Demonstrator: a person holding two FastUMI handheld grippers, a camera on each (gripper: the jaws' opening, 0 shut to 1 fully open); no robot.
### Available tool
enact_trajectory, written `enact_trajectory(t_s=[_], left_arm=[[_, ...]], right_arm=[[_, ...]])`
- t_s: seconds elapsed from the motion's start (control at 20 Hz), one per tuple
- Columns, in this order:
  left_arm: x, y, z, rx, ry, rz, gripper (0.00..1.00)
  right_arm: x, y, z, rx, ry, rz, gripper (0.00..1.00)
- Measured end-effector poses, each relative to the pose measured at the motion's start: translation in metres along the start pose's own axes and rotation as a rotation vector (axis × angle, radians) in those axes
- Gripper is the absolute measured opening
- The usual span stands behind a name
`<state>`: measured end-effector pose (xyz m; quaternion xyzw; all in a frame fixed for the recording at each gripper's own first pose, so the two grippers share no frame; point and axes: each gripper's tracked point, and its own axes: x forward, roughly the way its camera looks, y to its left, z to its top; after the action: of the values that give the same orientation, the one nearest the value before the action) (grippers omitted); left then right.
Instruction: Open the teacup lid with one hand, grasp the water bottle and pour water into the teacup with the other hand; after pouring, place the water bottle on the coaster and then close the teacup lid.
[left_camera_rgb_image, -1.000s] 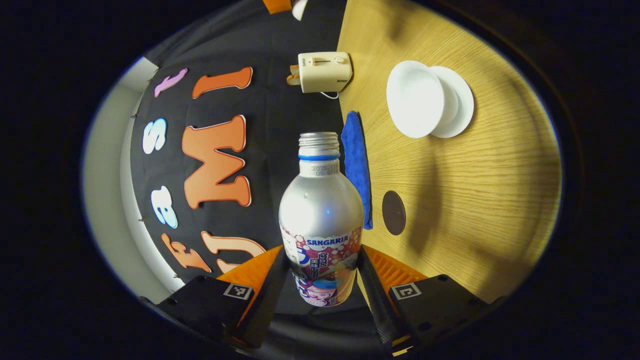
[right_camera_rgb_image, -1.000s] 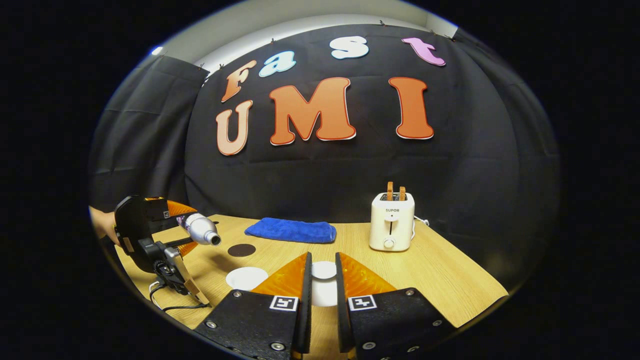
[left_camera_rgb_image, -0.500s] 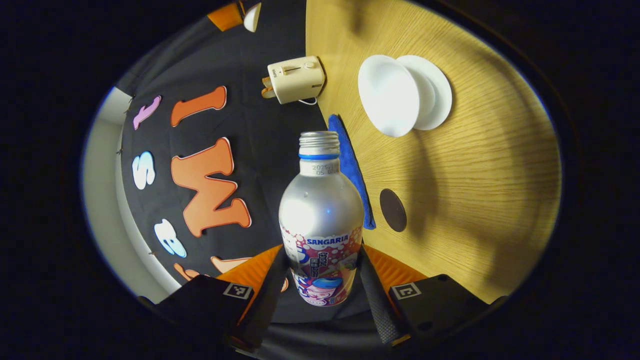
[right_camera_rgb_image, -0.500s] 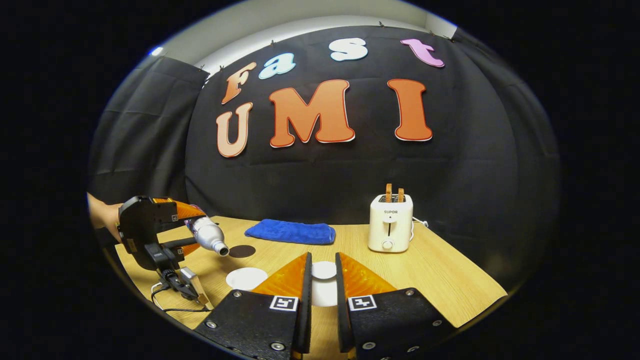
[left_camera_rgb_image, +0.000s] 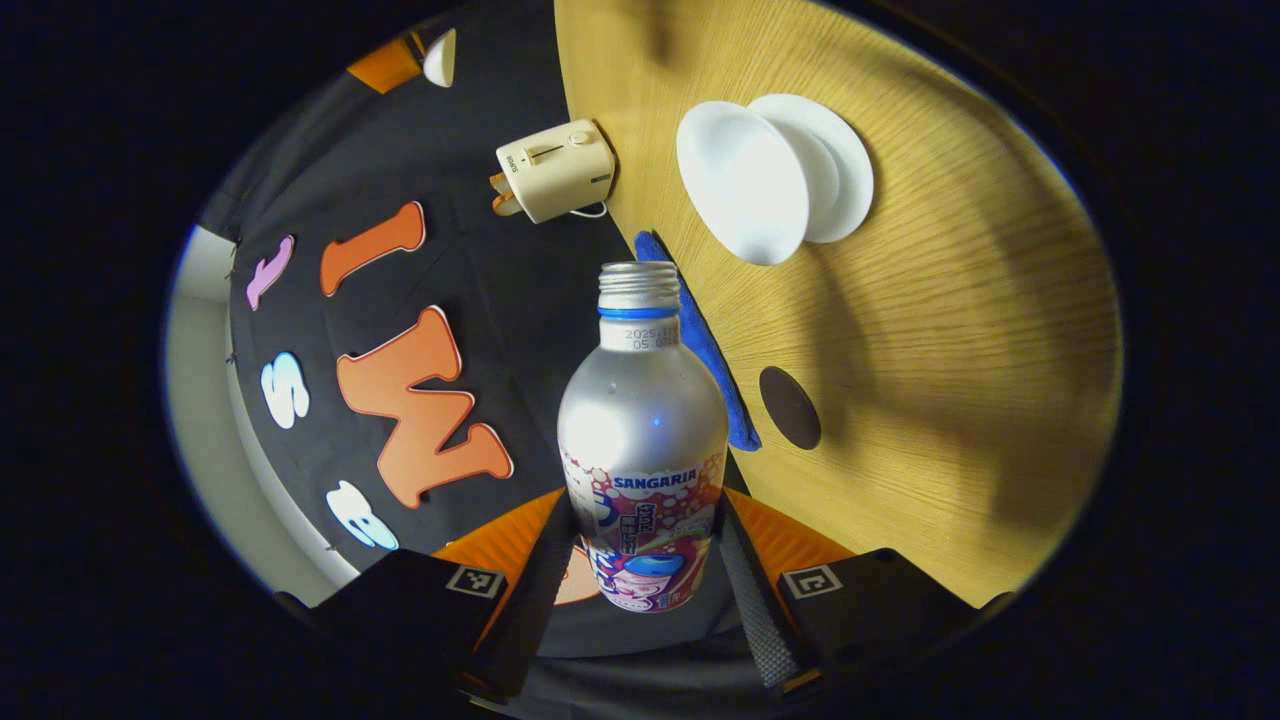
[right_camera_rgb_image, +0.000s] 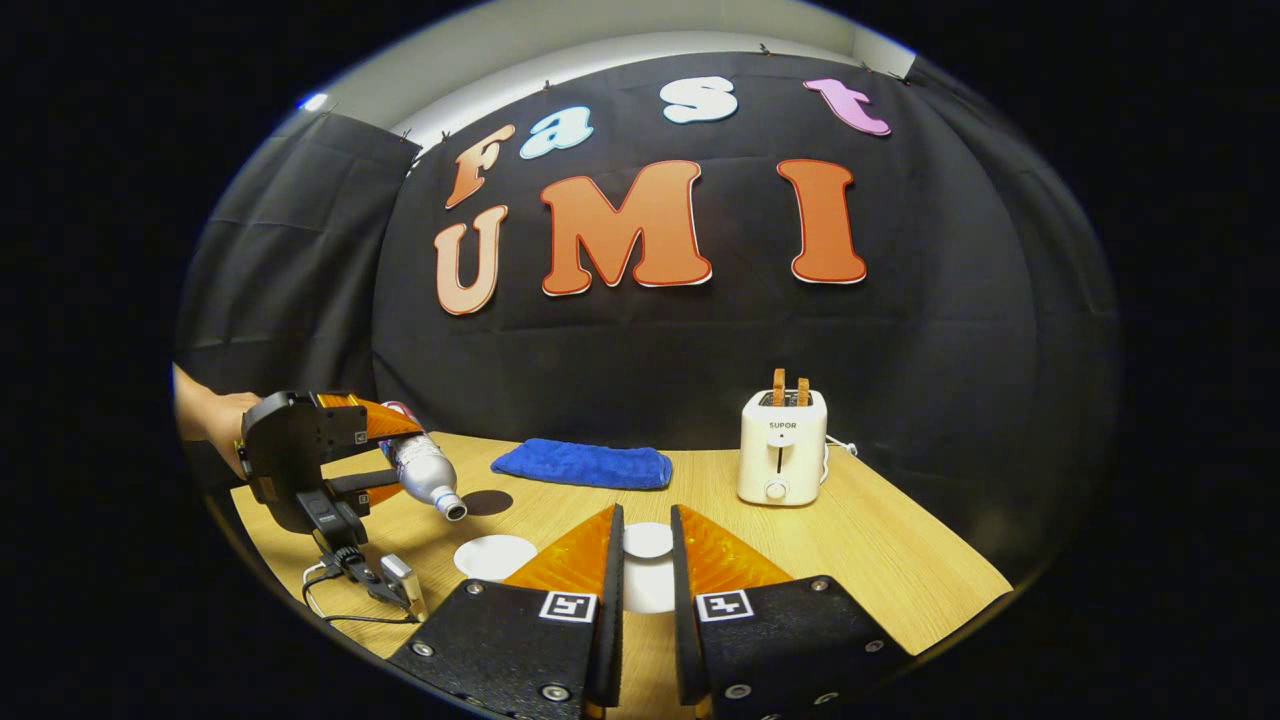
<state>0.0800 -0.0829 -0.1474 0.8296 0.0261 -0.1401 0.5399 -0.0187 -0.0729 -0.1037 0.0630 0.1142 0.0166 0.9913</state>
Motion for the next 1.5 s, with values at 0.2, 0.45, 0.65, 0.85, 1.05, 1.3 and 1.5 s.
enact_trajectory(t_s=[0.2, 0.45, 0.65, 0.85, 1.05, 1.3, 1.5], left_arm=[[0.001, 0.005, -0.001, 0.05, -0.001, 0.014, 0.85], [-0.002, 0.015, 0.0, 0.093, -0.009, 0.035, 0.86], [-0.001, 0.024, 0.001, 0.11, -0.003, 0.051, 0.86], [0.0, 0.033, 0.002, 0.139, -0.004, 0.075, 0.84], [0.004, 0.038, 0.005, 0.171, -0.008, 0.084, 0.86], [0.003, 0.041, 0.006, 0.204, -0.005, 0.084, 0.84], [0.006, 0.037, 0.01, 0.241, -0.007, 0.09, 0.86]], right_arm=[[-0.001, 0.003, 0.001, -0.005, -0.001, 0.007, 0.22], [-0.001, 0.002, 0.004, -0.002, -0.005, 0.004, 0.22], [-0.002, 0.002, 0.006, -0.006, -0.007, 0.006, 0.22], [-0.001, 0.002, 0.009, -0.004, -0.007, 0.007, 0.22], [0.003, 0.006, 0.012, -0.011, -0.004, 0.015, 0.22], [0.004, 0.013, 0.016, -0.024, -0.004, 0.027, 0.22], [0.003, 0.016, 0.017, -0.019, -0.011, 0.031, 0.22]])
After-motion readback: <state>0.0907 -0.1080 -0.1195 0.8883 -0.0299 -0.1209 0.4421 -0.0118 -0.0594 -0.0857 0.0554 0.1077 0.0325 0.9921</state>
